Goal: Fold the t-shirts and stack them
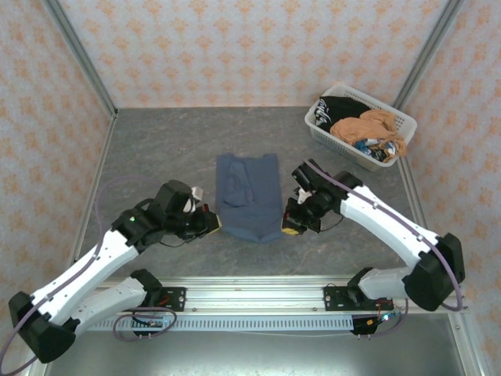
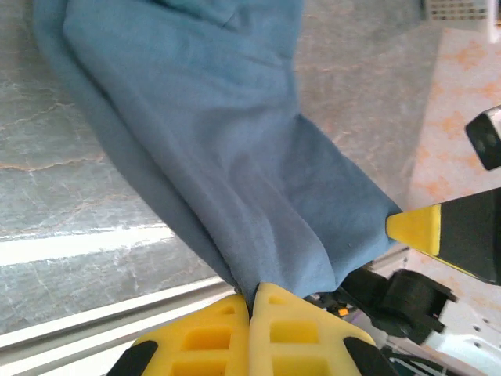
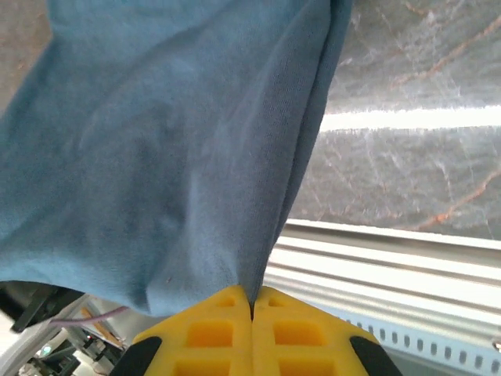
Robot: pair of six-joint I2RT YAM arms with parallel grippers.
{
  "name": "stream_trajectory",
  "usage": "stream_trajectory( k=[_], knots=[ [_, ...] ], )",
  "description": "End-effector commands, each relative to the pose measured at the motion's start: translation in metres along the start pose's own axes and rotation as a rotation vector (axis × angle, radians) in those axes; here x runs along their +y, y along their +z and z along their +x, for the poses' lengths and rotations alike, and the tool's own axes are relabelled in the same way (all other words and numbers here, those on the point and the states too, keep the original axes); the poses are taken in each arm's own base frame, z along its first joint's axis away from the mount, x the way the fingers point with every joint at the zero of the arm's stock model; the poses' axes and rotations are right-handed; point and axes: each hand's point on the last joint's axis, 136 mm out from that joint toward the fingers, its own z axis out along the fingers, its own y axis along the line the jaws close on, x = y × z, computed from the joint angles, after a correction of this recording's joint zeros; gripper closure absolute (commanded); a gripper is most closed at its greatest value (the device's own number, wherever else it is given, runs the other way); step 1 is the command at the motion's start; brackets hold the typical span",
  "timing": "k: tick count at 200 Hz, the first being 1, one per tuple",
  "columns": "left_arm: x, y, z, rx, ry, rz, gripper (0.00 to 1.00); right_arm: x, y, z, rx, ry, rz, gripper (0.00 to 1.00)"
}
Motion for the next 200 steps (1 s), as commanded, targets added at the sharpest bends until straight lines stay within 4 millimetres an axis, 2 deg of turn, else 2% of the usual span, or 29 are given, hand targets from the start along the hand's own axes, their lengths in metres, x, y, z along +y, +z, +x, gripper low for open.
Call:
stream_trajectory(
  k=[1,34,75,100,125,157,171,200],
  knots=[
    [-0.011,-0.016,0.004,-0.007,0.027,0.041,1.0,0.006,-0.027,0.017,0.0,0.065,-0.024,1.0],
    [-0.031,-0.037,-0.015,-0.128,0.022,0.095,1.0,0.029,-0.051,0.012,-0.058,0.093,-0.082,1.0],
    [-0.041,-0.039,-0.048,-0.251,-0.019,0.078,1.0,0.055,-0.067,-0.021,-0.12,0.137,-0.115,1.0],
    [-0.045,-0.036,-0.071,-0.295,-0.062,0.065,1.0,0.06,-0.068,-0.046,-0.142,0.18,-0.107,1.0],
    [-0.042,-0.028,-0.097,-0.318,-0.107,0.037,1.0,0.067,-0.067,-0.08,-0.173,0.217,-0.109,1.0],
    [-0.02,-0.009,-0.136,-0.318,-0.185,-0.075,1.0,0.078,-0.052,-0.139,-0.185,0.244,-0.091,1.0],
    [-0.011,0.009,-0.158,-0.308,-0.198,-0.122,1.0,0.08,-0.039,-0.171,-0.187,0.267,-0.093,1.0],
    [0.008,0.054,-0.215,-0.301,-0.218,-0.204,1.0,0.069,-0.004,-0.236,-0.193,0.325,-0.041,1.0]
  ],
)
